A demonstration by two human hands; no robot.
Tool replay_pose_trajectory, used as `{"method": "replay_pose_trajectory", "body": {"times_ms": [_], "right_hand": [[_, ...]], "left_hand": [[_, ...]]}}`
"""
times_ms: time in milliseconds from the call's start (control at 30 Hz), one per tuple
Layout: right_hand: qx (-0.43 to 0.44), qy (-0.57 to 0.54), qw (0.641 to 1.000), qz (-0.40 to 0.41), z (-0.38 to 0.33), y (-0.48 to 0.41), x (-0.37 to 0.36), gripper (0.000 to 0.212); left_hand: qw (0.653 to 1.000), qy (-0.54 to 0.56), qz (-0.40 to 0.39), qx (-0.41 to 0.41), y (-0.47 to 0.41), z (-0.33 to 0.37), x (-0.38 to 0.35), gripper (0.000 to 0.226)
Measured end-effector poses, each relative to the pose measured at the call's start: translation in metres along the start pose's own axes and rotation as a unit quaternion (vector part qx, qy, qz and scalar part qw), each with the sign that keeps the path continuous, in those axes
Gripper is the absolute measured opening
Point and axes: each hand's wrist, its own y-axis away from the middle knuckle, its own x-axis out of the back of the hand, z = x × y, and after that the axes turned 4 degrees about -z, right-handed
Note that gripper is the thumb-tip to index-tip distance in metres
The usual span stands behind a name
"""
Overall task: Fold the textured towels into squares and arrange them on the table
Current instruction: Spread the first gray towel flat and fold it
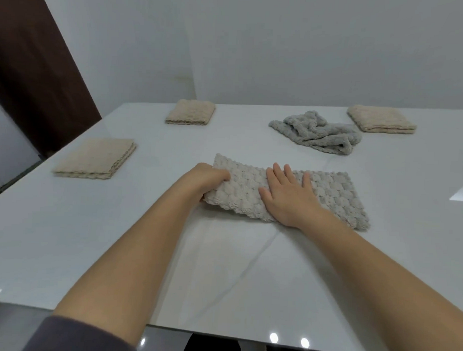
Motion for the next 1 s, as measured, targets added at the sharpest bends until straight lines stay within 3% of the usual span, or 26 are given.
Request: {"method": "replay_pose_trajectory", "body": {"times_ms": [133,300,433,500,567,633,700,767,833,900,1000], "right_hand": [[0.010,-0.001,1.000,0.006,-0.026,0.002,-0.006,0.063],[0.016,-0.020,1.000,-0.001,-0.040,0.002,-0.008,0.062],[0.060,-0.179,0.978,0.085,-0.040,0.014,0.017,0.049],[0.033,-0.362,0.923,0.124,-0.038,0.021,0.035,0.040],[-0.006,-0.577,0.813,0.077,-0.032,0.028,0.052,0.041],[-0.019,-0.712,0.702,-0.001,-0.020,0.035,0.065,0.055],[-0.035,-0.759,0.649,-0.050,-0.002,0.041,0.070,0.062],[-0.048,-0.783,0.617,-0.070,0.016,0.046,0.067,0.055],[-0.083,-0.776,0.623,-0.061,0.029,0.047,0.060,0.040],[-0.144,-0.726,0.672,-0.023,0.040,0.044,0.051,0.029],[-0.174,-0.629,0.757,0.045,0.050,0.044,0.044,0.014]], "left_hand": [[0.999,0.049,0.016,0.011,0.007,-0.008,0.017,0.010],[0.995,0.100,0.023,0.007,0.019,-0.005,0.024,0.008],[0.988,0.151,-0.018,-0.035,0.030,0.015,0.021,0.014],[0.981,0.172,-0.057,-0.065,0.034,0.027,0.014,0.021],[0.971,0.196,-0.097,-0.092,0.041,0.039,0.001,0.025],[0.964,0.202,-0.132,-0.110,0.047,0.048,-0.017,0.032],[0.960,0.198,-0.154,-0.123,0.053,0.051,-0.037,0.039],[0.954,0.218,-0.156,-0.134,0.055,0.049,-0.054,0.039],[0.947,0.249,-0.143,-0.147,0.056,0.044,-0.066,0.033],[0.946,0.246,-0.091,-0.192,0.053,0.038,-0.073,0.026],[0.955,0.095,0.045,-0.276,0.043,0.024,-0.074,0.021]]}}
